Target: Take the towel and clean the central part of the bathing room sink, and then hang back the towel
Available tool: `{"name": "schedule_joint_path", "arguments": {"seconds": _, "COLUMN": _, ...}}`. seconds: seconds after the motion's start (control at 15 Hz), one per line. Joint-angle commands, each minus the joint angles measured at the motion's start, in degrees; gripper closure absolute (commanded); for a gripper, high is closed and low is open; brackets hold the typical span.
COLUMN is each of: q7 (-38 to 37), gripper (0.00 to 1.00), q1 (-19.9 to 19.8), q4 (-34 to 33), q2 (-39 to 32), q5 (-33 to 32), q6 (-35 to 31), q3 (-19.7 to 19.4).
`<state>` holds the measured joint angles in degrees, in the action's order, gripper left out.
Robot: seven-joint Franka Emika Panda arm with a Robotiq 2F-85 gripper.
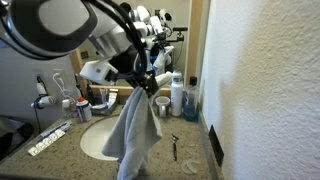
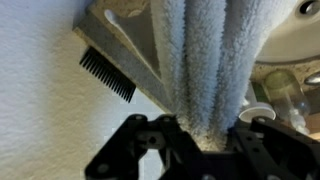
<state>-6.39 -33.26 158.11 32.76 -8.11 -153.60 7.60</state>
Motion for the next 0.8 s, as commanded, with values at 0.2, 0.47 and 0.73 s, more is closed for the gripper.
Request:
{"name": "schedule_joint_path", "arguments": {"seconds": 0.2, "q7": 4.60, "gripper": 0.94, "q1": 9.81, "q4": 1.89, "q2": -8.32, "q5": -1.12, "q6": -2.41, "q3": -11.45}}
{"name": "schedule_joint_path", "arguments": {"seconds": 0.47, "q7": 2.90, "gripper": 0.94, "q1": 8.35, "q4": 1.90, "q2": -16.28, "q5": -6.43, "q6": -11.28, "q3": -11.70}}
{"name": "schedule_joint_path", "arguments": {"seconds": 0.73, "q7": -0.91, "gripper": 0.94, "q1": 3.78, "q4": 1.95, "q2": -24.72, "q5": -16.10, "q6": -22.40, "q3": -9.95}}
